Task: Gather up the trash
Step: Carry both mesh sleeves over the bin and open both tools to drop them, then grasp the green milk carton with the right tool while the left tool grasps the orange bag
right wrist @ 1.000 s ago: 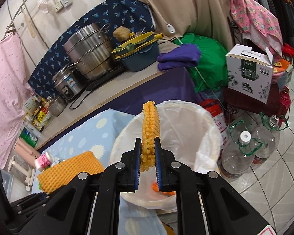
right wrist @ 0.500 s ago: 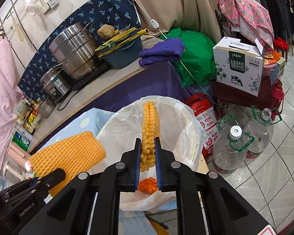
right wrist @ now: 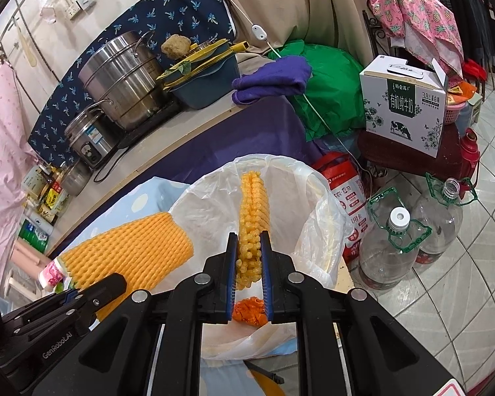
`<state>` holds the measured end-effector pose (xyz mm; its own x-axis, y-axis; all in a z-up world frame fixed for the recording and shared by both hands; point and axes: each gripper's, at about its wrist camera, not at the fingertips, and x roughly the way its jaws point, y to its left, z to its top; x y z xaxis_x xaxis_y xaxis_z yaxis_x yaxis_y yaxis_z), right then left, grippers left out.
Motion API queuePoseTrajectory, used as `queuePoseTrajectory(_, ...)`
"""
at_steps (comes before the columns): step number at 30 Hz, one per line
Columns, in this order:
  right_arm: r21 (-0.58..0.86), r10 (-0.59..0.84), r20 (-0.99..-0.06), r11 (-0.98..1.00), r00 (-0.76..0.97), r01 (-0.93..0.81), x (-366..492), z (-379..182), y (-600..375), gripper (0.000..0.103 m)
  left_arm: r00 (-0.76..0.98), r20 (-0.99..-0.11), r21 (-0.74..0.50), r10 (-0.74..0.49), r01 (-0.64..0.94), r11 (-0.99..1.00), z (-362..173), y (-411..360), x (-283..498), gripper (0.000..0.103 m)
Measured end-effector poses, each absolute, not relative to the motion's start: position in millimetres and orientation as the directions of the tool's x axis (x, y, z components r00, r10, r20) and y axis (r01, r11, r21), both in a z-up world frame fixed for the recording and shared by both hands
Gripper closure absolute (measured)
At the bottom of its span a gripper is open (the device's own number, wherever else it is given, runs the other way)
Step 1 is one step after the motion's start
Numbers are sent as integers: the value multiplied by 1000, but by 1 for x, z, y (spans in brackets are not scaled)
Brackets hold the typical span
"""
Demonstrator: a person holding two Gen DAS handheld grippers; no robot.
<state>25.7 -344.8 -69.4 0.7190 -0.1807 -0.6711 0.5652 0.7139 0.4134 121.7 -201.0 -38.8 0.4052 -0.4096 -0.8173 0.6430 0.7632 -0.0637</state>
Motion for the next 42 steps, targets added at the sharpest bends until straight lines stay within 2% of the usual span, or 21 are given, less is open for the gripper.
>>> queuePoseTrajectory(2, 415, -179, -672, 712, 718, 566, 26, -70, -345, 86, 402, -819, -66, -409, 643, 763, -40, -202, 123, 89)
queuePoseTrajectory(6, 422, -182, -671, 704, 719, 572, 26, -70, -345, 85, 406, -817, -67, -410, 639, 766, -41, -202, 124, 88)
queuePoseTrajectory(8, 424, -183, -670, 701, 719, 574, 26, -69, -346, 83, 406, -822, -62, -400, 634, 771, -42, -202, 126, 78)
queuePoseTrajectory(9, 426, -183, -669, 699, 720, 574, 25, -68, -345, 82, 406, -822, -65, -399, 629, 774, -42, -202, 127, 66)
queuePoseTrajectory(10, 428, -184, -667, 699, 722, 573, 25, -68, -345, 81, 410, -820, -67, -399, 623, 779, -42, -201, 127, 59)
queuePoseTrajectory(14, 427, -190, -661, 701, 726, 571, 24, -64, -345, 74, 417, -815, -67, -402, 622, 780, -41, -199, 127, 57)
queuePoseTrajectory(19, 428, -190, -654, 705, 732, 566, 25, -60, -344, 73, 424, -811, -72, -404, 612, 787, -38, -196, 129, 51)
queuePoseTrajectory(32, 415, -175, -651, 732, 738, 540, 33, -53, -330, 73, 450, -797, -90, -404, 572, 815, -31, -171, 136, 48)
queuePoseTrajectory(37, 404, -157, -651, 756, 742, 515, 43, -49, -314, 73, 469, -790, -99, -395, 538, 837, -28, -151, 142, 43)
queuePoseTrajectory(42, 392, -138, -651, 780, 746, 487, 54, -46, -294, 68, 496, -785, -105, -371, 483, 869, -28, -121, 151, 38)
